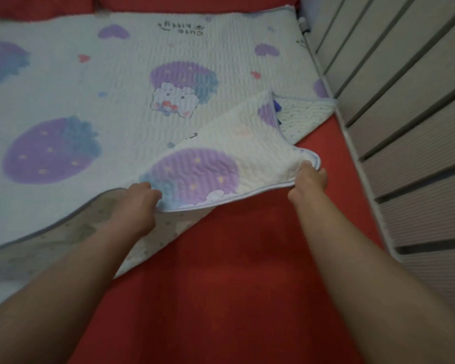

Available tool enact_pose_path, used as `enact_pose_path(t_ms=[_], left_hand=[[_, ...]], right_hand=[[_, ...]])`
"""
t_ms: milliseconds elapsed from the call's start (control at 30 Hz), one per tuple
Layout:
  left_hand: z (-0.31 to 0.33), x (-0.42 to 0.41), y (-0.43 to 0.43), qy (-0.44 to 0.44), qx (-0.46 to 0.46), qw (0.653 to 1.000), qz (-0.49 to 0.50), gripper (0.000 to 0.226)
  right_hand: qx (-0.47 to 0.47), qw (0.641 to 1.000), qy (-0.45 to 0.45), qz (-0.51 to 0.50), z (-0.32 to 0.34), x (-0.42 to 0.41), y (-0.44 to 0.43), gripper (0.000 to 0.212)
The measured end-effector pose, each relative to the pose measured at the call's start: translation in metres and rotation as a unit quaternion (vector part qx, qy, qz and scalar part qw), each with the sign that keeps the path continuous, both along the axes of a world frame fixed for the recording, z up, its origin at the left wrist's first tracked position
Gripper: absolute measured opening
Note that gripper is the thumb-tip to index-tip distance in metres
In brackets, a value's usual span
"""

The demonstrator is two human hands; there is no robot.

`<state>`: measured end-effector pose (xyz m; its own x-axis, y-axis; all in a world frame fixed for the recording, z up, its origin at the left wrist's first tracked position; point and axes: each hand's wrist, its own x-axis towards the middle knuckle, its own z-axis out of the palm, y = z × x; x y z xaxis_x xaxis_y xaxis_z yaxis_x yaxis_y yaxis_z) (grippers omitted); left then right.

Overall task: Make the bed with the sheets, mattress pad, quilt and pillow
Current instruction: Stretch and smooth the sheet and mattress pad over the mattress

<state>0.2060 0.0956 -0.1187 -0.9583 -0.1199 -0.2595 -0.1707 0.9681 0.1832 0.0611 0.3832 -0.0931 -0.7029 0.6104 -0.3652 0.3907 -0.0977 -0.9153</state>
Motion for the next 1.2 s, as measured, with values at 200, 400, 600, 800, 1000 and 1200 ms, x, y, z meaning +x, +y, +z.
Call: enact_pose_path(t_ms=[200, 400, 600, 800, 1000, 1200], left_hand=[[0.022, 0.046, 0.106, -0.054, -0.017, 0.995, -0.083, 0.014], [0.03, 0.102, 0.218, -0.048, -0.016, 0.973, -0.226, 0.031], [0.01, 0.172, 0.297, -0.094, 0.013, 0.939, -0.331, 0.027], [-0.021, 0.214, 0.322, -0.06, 0.016, 0.945, -0.322, 0.048], [-0.048, 0.224, 0.324, 0.021, 0.031, 0.935, -0.352, 0.029], [-0.063, 0.231, 0.326, 0.022, 0.036, 0.942, -0.334, 0.034]], right_hand=[[0.197, 0.979, 0.049, -0.005, 0.035, 0.077, 0.107, 0.028], [0.352, 0.936, -0.004, 0.017, 0.056, 0.177, 0.227, 0.024], [0.446, 0.886, -0.078, 0.101, 0.041, 0.256, 0.318, 0.04], [0.503, 0.823, -0.179, 0.192, 0.001, 0.311, 0.36, 0.054], [0.424, 0.854, -0.262, 0.151, -0.029, 0.317, 0.37, 0.021], [0.319, 0.863, -0.343, 0.188, -0.072, 0.314, 0.381, 0.031]])
